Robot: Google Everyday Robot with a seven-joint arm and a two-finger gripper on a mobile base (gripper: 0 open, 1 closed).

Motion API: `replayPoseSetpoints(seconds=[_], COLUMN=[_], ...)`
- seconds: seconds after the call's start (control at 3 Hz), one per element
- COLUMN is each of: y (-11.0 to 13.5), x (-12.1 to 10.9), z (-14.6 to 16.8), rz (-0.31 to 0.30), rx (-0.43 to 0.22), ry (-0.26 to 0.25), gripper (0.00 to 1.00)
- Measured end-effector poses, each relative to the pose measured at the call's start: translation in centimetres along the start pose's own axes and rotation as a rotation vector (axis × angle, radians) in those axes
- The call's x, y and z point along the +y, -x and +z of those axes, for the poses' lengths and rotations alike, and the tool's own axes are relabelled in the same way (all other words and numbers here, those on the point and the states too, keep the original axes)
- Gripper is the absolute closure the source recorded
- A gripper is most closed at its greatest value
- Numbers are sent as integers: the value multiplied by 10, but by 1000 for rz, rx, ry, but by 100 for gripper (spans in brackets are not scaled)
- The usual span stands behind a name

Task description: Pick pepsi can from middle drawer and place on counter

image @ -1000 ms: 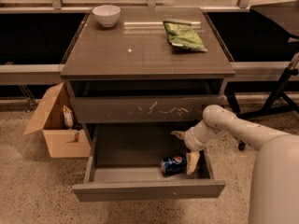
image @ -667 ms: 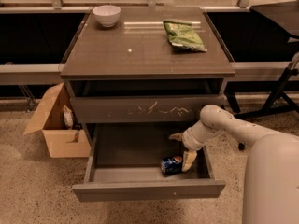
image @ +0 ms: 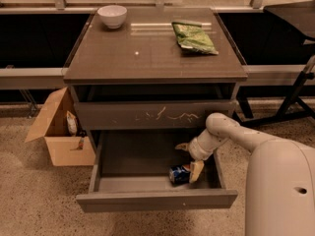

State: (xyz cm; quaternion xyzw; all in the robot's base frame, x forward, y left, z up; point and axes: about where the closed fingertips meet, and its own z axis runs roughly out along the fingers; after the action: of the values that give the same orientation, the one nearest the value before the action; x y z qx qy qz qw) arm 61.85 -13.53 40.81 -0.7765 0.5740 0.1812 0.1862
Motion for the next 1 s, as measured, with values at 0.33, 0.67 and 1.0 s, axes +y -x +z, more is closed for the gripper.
replayPoseSetpoints(seconds=[0.33,0.67,1.0], y=[-3,-6,-5], x=[4,8,9], z=[20,32,30], rz=[15,26,23], rx=[-8,-17,-16], ry=[31,52,48], gripper=[36,61,90])
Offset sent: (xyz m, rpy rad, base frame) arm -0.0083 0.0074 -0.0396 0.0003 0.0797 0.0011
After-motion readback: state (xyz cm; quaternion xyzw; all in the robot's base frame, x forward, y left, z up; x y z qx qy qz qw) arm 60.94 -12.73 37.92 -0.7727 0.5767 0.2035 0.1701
